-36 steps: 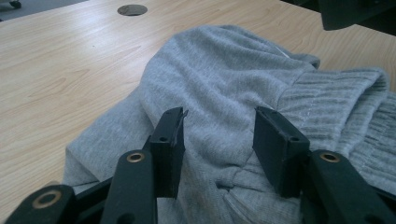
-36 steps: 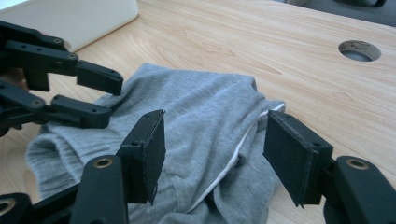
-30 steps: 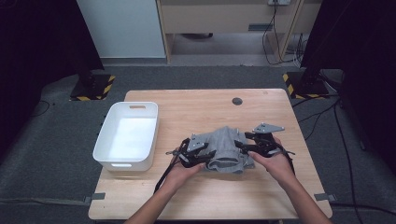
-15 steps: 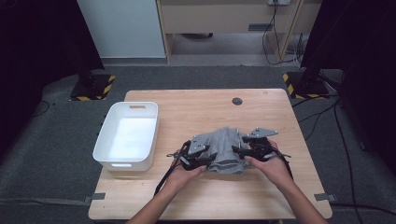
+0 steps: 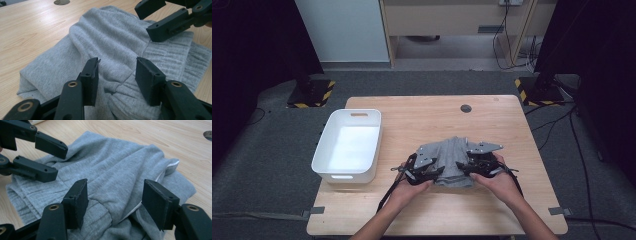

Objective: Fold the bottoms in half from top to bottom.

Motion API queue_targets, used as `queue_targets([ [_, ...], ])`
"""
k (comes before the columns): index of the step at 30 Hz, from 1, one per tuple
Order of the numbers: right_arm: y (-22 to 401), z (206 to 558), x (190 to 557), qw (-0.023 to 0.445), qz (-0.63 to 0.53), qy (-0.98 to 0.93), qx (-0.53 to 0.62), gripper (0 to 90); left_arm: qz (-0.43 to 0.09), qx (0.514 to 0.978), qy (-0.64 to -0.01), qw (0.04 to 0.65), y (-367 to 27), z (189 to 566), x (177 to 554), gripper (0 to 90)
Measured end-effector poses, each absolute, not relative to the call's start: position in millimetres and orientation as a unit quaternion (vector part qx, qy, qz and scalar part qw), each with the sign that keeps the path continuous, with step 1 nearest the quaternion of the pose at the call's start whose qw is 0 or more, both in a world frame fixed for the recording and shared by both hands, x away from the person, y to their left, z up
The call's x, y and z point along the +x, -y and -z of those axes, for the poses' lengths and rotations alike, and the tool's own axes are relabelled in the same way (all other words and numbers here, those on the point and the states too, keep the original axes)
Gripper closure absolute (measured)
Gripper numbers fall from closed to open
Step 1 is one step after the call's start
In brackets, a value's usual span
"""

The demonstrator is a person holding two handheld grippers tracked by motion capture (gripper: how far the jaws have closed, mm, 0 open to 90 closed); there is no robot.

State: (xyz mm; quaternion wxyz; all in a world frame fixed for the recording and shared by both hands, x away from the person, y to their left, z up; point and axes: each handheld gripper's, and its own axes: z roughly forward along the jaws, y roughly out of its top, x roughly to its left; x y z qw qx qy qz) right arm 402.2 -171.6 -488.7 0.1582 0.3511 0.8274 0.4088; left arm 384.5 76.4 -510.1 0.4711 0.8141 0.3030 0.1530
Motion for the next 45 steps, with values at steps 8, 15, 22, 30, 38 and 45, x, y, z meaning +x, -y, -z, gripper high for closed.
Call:
queue_targets([
  [8,170.3,497.2,393.4,0.154,-0.403,-0.837,0.338,38.0,-0.152,0.814,-0.302,0.472,-77.0,509.5,382.2,52.2],
  [15,170.7,503.6,389.1,0.150,-0.402,-0.839,0.335,38.4,-0.155,0.814,-0.302,0.472,-79.1,507.4,381.0,51.8],
  [22,171.3,506.3,385.8,0.152,-0.402,-0.841,0.329,38.7,-0.160,0.808,-0.307,0.476,-85.7,503.2,381.8,51.7],
  [30,174.5,510.5,382.6,0.147,-0.400,-0.843,0.328,38.7,-0.180,0.809,-0.307,0.468,-92.5,499.8,386.5,51.7],
  [38,176.7,515.1,378.8,0.141,-0.399,-0.845,0.328,39.3,-0.194,0.802,-0.321,0.465,-103.5,494.5,396.0,51.8],
  [45,177.1,516.0,377.1,0.143,-0.397,-0.846,0.325,39.4,-0.203,0.798,-0.334,0.459,-111.2,496.1,404.2,51.4],
])
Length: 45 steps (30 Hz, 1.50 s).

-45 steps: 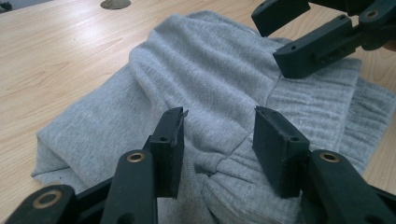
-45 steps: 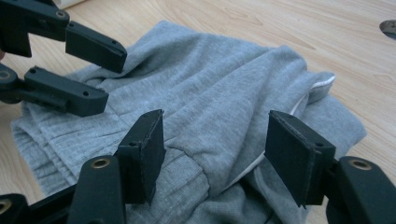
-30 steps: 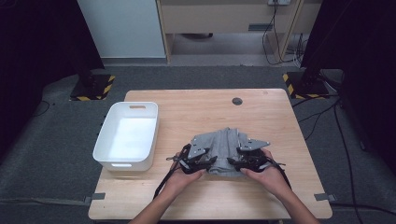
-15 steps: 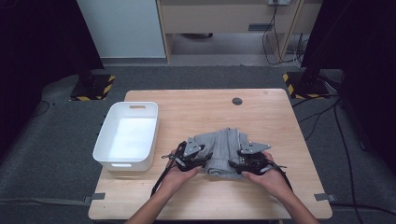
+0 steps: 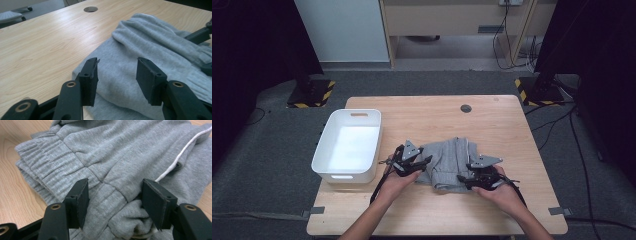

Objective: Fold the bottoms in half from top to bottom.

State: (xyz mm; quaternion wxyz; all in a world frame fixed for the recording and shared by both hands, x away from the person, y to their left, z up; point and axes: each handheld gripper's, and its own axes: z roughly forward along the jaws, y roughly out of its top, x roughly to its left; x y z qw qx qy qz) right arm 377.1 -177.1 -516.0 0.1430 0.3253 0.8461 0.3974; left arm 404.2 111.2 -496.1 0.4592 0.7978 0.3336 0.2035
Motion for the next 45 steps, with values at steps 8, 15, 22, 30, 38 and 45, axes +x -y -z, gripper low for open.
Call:
queue_targets([
  [8,176.6,514.7,376.7,0.142,-0.393,-0.849,0.323,44.5,-0.211,0.798,-0.342,0.448,-113.7,502.8,412.3,50.9],
  [15,180.6,513.5,371.5,0.129,-0.395,-0.853,0.314,58.4,-0.213,0.802,-0.347,0.437,-113.6,509.7,417.9,49.8],
  [22,183.2,512.6,373.0,0.118,-0.403,-0.849,0.320,60.9,-0.209,0.800,-0.350,0.441,-115.1,510.6,420.0,49.5],
  [30,191.2,492.8,383.7,0.122,-0.437,-0.824,0.340,47.5,-0.211,0.796,-0.354,0.444,-119.7,508.9,421.2,49.5],
  [38,196.6,480.7,390.9,0.147,-0.432,-0.818,0.352,60.0,-0.217,0.795,-0.352,0.444,-120.0,502.7,423.2,50.1],
  [45,196.0,486.7,396.2,0.150,-0.420,-0.812,0.377,57.6,-0.212,0.793,-0.366,0.439,-117.5,506.2,432.6,50.6],
])
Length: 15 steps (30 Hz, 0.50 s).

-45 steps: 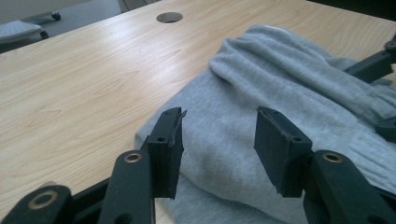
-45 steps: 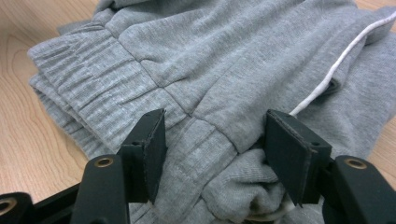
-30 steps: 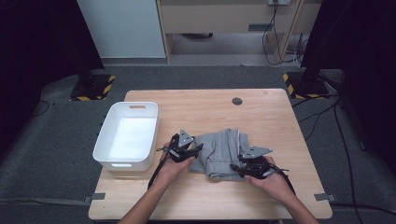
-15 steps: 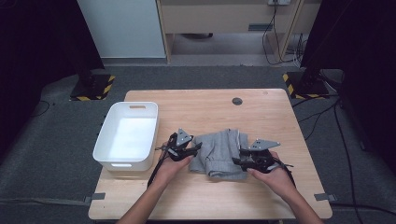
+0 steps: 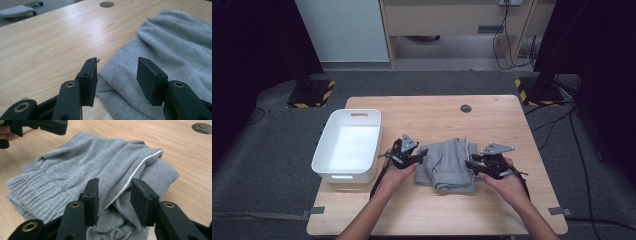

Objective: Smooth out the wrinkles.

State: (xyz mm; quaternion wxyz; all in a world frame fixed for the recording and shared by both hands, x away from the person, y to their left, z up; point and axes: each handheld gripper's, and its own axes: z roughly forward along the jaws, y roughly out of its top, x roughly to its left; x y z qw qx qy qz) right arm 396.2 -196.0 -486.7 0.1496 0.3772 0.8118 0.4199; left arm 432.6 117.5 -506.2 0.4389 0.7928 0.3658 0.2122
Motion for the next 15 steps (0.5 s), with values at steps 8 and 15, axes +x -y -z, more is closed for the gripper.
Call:
queue_targets([
  [8,196.4,482.5,415.5,0.155,-0.420,-0.804,0.393,63.4,-0.206,0.800,-0.364,0.430,-115.0,512.9,432.6,51.1],
  [15,188.9,487.1,434.0,0.149,-0.412,-0.801,0.408,61.0,-0.201,0.798,-0.374,0.427,-115.3,520.2,437.9,50.2],
])
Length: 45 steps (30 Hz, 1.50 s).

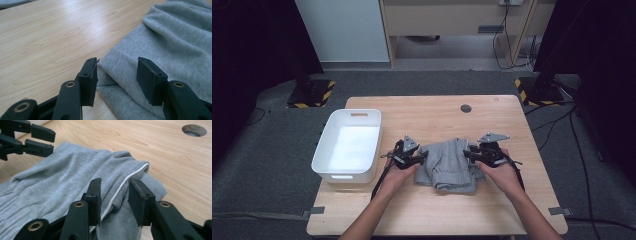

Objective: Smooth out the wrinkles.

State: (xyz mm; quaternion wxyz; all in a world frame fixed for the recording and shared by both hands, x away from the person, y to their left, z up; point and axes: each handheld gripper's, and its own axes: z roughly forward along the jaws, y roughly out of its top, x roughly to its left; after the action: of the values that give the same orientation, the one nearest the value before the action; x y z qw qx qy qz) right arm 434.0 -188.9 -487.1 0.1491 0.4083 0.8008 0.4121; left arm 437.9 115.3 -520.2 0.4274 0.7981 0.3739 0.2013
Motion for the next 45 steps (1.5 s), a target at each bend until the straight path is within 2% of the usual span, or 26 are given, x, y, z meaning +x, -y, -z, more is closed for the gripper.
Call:
queue_targets([
  [6,184.7,491.2,442.2,0.144,-0.400,-0.803,0.417,59.8,-0.201,0.796,-0.382,0.424,-114.4,528.2,442.2,48.2],
  [12,182.5,493.3,444.1,0.144,-0.394,-0.806,0.417,63.2,-0.198,0.801,-0.378,0.419,-111.5,531.5,442.4,50.3],
  [22,184.0,498.8,449.3,0.141,-0.385,-0.807,0.426,66.1,-0.205,0.809,-0.367,0.411,-106.0,531.7,442.5,64.7],
  [27,183.7,497.8,448.0,0.142,-0.384,-0.812,0.417,79.4,-0.219,0.810,-0.357,0.410,-103.4,531.6,441.1,73.7],
  [33,185.3,495.9,447.6,0.141,-0.387,-0.812,0.413,82.5,-0.212,0.813,-0.357,0.407,-104.3,531.1,443.0,84.5],
  [45,187.0,489.3,445.3,0.144,-0.391,-0.813,0.406,84.0,-0.205,0.809,-0.364,0.412,-108.0,526.0,443.7,87.9],
])
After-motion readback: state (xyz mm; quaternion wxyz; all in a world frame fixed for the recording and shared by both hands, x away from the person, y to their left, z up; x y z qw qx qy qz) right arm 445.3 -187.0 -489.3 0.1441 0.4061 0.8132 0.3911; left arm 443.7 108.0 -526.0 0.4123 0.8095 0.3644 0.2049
